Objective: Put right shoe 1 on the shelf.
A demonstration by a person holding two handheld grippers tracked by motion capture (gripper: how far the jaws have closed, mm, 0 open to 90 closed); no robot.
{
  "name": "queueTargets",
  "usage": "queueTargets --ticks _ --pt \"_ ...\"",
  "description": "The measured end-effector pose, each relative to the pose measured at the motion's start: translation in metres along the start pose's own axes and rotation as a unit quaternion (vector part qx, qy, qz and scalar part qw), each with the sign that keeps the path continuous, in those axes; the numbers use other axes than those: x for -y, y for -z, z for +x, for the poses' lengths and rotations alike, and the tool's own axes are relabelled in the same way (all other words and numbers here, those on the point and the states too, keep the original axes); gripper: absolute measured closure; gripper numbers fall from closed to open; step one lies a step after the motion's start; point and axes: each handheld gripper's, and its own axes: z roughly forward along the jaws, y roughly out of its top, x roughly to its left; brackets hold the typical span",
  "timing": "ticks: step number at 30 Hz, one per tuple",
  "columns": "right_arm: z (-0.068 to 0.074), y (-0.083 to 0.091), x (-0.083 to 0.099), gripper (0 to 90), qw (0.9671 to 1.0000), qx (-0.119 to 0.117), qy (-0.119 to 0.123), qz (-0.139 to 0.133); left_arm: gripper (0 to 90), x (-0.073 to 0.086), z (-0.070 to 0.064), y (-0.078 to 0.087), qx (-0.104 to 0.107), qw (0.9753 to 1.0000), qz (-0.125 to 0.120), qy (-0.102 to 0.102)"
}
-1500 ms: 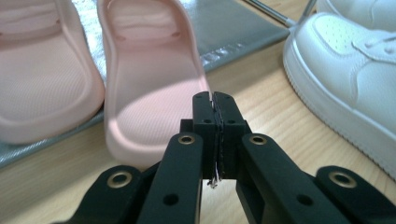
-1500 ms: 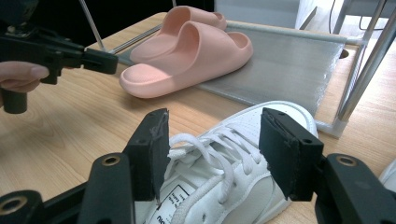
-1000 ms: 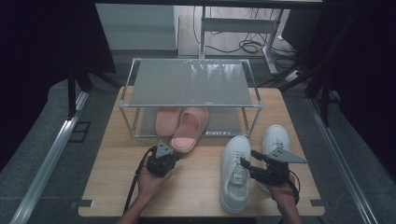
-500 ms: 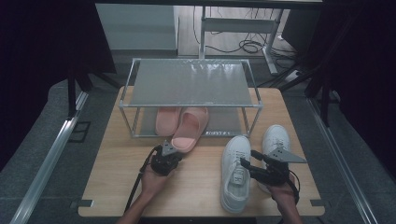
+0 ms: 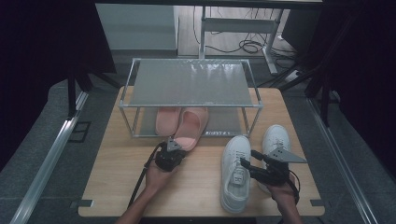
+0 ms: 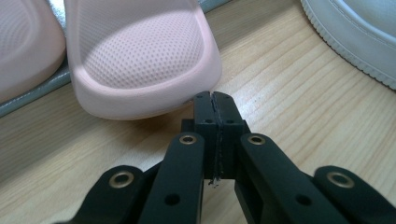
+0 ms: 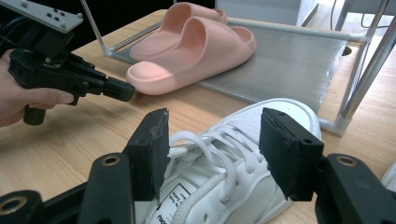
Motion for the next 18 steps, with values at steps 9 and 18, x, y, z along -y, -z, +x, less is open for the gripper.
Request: queueTargets --ticks 9,18 --pt "-0.001 0.001 0.000 42.7 1.0000 0.001 -0.001 -0.002 90.0 -0.007 -0.002 -0.010 -0.007 1.0000 -0.002 0.002" --pt "-0.002 0.002 0.000 42.7 1.0000 0.001 -0.003 -0.004 90.0 -0.016 -0.002 -0.022 -0.013 0.9999 -0.003 0.006"
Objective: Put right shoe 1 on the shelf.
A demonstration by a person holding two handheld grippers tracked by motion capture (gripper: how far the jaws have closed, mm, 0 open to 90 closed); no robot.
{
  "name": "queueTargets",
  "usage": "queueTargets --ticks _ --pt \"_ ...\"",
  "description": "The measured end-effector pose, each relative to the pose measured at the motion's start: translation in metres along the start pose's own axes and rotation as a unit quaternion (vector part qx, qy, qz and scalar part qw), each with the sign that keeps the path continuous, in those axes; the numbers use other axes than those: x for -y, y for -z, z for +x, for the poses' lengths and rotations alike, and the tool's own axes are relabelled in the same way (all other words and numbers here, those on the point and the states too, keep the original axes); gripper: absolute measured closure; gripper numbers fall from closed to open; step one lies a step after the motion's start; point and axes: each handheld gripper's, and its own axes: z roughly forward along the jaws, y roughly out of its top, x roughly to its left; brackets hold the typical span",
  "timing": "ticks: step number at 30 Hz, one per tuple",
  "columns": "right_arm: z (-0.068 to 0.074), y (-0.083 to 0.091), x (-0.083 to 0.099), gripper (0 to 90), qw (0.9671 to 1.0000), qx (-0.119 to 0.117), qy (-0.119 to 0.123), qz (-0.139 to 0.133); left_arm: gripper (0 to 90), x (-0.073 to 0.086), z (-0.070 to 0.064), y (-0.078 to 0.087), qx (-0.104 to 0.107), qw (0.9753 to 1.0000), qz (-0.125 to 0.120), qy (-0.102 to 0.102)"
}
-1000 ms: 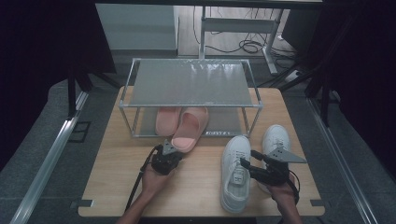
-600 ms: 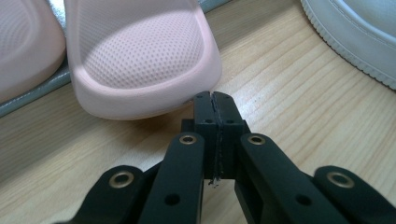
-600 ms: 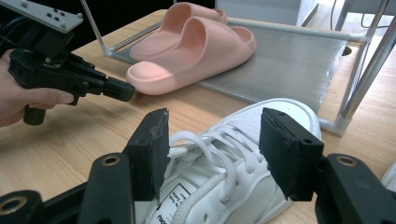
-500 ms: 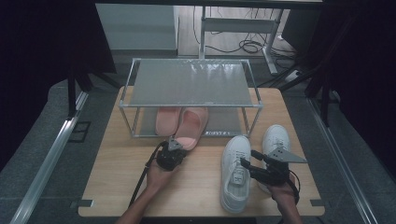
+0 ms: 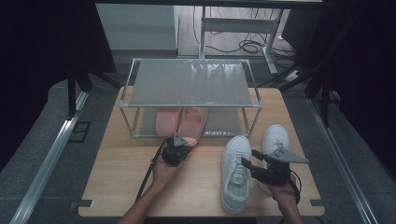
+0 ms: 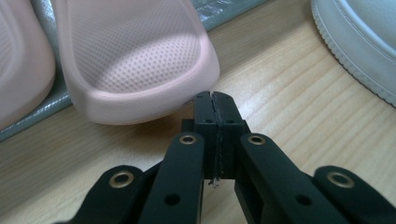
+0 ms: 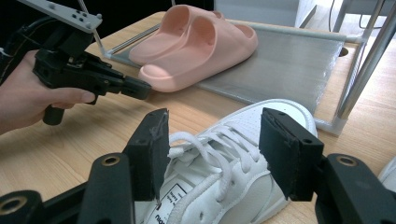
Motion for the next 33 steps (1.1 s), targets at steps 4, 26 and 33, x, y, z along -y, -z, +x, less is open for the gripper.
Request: queueTargets --ticks 4,26,33 --pt "-0.001 0.001 0.000 42.7 1.0000 0.001 -0.001 -0.001 90.0 -0.005 0.000 -0.007 -0.004 1.0000 -0.002 0.007" --pt "-0.003 0.004 -0.001 42.7 1.0000 0.004 -0.004 -0.006 90.0 -0.021 0.013 -0.026 -0.018 0.9993 -0.001 0.032" --pt "-0.003 0.005 -0.001 42.7 1.0000 0.004 -0.004 -0.007 89.9 -0.027 0.014 -0.030 -0.014 0.9993 -0.002 0.035"
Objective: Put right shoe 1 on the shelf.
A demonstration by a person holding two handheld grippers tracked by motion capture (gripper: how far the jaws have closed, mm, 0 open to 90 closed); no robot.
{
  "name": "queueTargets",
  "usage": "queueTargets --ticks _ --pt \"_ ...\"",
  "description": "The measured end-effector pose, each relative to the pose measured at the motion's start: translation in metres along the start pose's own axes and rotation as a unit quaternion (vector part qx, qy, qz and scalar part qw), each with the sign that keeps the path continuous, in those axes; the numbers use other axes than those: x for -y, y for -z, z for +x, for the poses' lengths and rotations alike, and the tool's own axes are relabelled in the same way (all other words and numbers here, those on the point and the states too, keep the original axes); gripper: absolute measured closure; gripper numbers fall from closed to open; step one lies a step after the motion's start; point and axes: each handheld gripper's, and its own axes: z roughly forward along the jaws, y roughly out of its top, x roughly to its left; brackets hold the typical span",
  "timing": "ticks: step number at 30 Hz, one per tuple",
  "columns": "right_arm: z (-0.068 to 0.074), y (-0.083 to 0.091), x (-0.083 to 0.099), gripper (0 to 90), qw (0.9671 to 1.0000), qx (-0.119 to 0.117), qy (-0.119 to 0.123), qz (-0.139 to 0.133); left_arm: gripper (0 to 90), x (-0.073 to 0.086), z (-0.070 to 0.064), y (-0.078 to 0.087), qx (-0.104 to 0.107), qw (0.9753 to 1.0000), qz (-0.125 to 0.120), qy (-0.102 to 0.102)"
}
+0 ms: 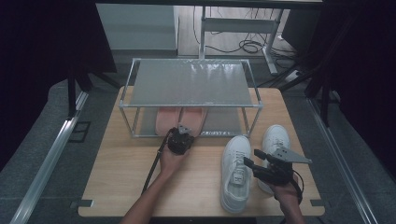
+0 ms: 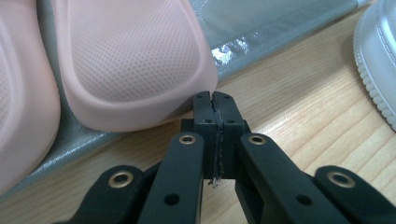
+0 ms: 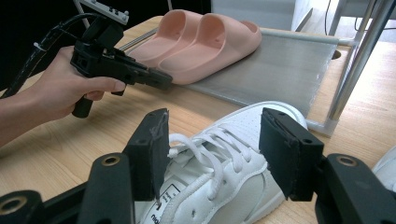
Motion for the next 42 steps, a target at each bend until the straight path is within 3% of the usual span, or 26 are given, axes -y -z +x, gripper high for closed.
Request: queueTargets --ticks 9,15,22,28,37,42 --pt "0.000 0.001 -0.001 42.7 1.0000 0.000 0.002 0.000 89.8 -0.001 0.003 -0.005 0.005 0.9999 -0.007 0.013" --pt "0.000 0.000 0.000 42.7 1.0000 0.000 0.001 0.001 87.6 0.000 0.002 -0.003 0.007 0.9999 -0.004 0.008" --pt "0.000 0.000 0.000 42.7 1.0000 0.001 0.001 0.000 84.7 0.013 0.004 0.018 0.018 0.9998 -0.009 0.008" --pt "0.001 -0.001 0.000 42.7 1.0000 0.000 0.002 0.002 75.7 0.029 0.009 0.039 0.032 0.9994 -0.008 0.013" --pt "0.003 -0.004 0.001 42.7 1.0000 -0.001 0.005 0.008 68.5 0.053 0.014 0.061 0.031 0.9995 -0.002 0.008" --pt "0.003 -0.005 0.002 42.7 1.0000 -0.002 0.005 0.009 65.1 0.062 0.013 0.070 0.032 0.9995 0.004 -0.005"
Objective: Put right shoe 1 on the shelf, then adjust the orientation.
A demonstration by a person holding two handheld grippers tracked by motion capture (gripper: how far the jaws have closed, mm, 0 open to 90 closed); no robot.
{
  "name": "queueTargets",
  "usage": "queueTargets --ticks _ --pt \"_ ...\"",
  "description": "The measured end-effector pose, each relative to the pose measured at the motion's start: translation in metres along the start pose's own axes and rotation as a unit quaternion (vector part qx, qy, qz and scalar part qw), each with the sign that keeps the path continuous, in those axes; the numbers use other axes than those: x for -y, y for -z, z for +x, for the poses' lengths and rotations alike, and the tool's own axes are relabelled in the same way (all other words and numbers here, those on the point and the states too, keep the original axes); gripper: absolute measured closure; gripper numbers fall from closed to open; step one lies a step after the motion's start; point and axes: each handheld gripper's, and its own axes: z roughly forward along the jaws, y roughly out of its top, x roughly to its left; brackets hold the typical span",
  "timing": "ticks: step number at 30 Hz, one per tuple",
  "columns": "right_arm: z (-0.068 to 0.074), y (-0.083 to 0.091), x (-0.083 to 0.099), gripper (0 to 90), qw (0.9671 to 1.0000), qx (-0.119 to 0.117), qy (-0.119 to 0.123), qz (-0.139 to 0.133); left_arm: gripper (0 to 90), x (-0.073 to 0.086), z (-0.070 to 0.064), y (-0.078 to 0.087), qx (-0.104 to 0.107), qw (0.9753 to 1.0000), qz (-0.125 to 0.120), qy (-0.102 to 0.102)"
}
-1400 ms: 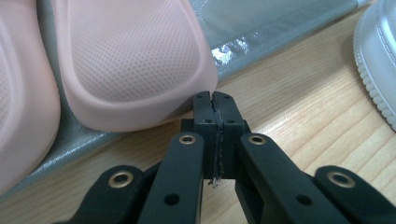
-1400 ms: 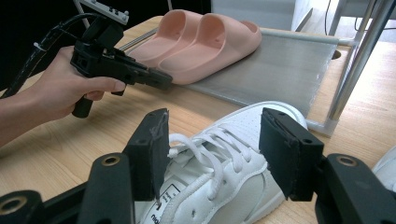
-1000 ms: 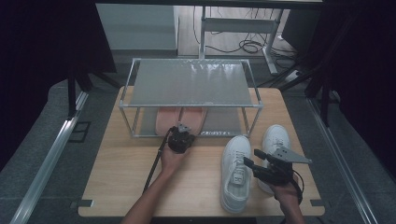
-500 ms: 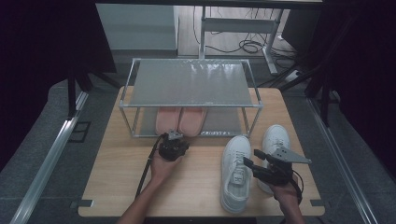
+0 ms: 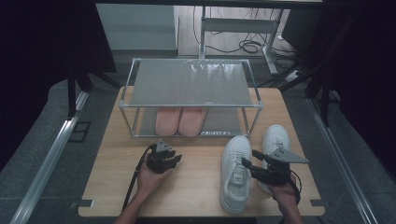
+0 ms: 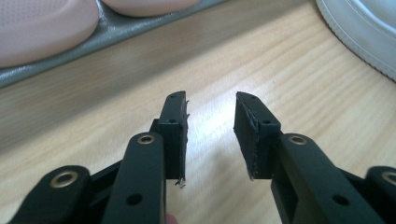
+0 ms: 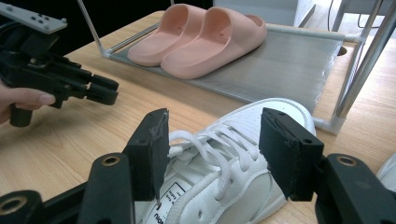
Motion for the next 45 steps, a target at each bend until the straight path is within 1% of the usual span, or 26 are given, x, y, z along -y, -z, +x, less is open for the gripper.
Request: queueTargets --ticks 2,5,10,16,18,20,23,26,35,39,45 --pt "0.000 0.000 0.000 42.7 1.0000 0.000 0.000 -0.001 63.8 0.003 0.000 0.004 0.000 1.0000 -0.001 -0.001" --pt "0.000 0.001 0.000 42.7 1.0000 0.000 -0.001 -0.002 61.2 0.008 -0.001 0.012 0.005 1.0000 0.007 -0.001" --pt "0.001 0.000 0.000 42.7 1.0000 -0.003 0.000 0.001 57.2 0.017 -0.002 0.024 0.010 0.9998 0.013 -0.011" --pt "0.003 -0.003 0.001 43.0 1.0000 -0.003 0.001 0.004 53.5 0.034 0.004 0.038 0.005 0.9999 0.016 0.000" --pt "0.004 -0.004 0.001 43.1 1.0000 -0.005 0.004 0.005 53.3 0.039 0.005 0.045 0.002 0.9999 0.012 0.001" --pt "0.004 -0.004 0.001 43.2 1.0000 -0.006 0.004 0.006 53.1 0.043 0.006 0.051 0.002 1.0000 0.010 -0.001" --pt "0.004 -0.004 0.001 43.3 1.0000 -0.006 0.003 0.006 52.4 0.048 0.009 0.058 -0.007 0.9999 0.011 -0.003" --pt "0.004 -0.004 0.001 43.8 1.0000 -0.007 0.000 0.006 51.8 0.050 0.012 0.061 -0.013 0.9999 0.009 0.000" --pt "0.006 -0.007 0.002 49.5 0.9999 -0.014 -0.004 0.009 50.0 0.052 0.020 0.069 -0.016 0.9998 -0.003 0.015" --pt "0.008 -0.009 0.003 52.3 0.9997 -0.020 -0.003 0.011 49.0 0.052 0.022 0.070 -0.017 0.9997 -0.002 0.018" --pt "0.011 -0.004 0.004 59.2 0.9997 -0.022 -0.009 0.007 48.0 0.052 0.020 0.068 -0.015 0.9998 0.002 0.012"
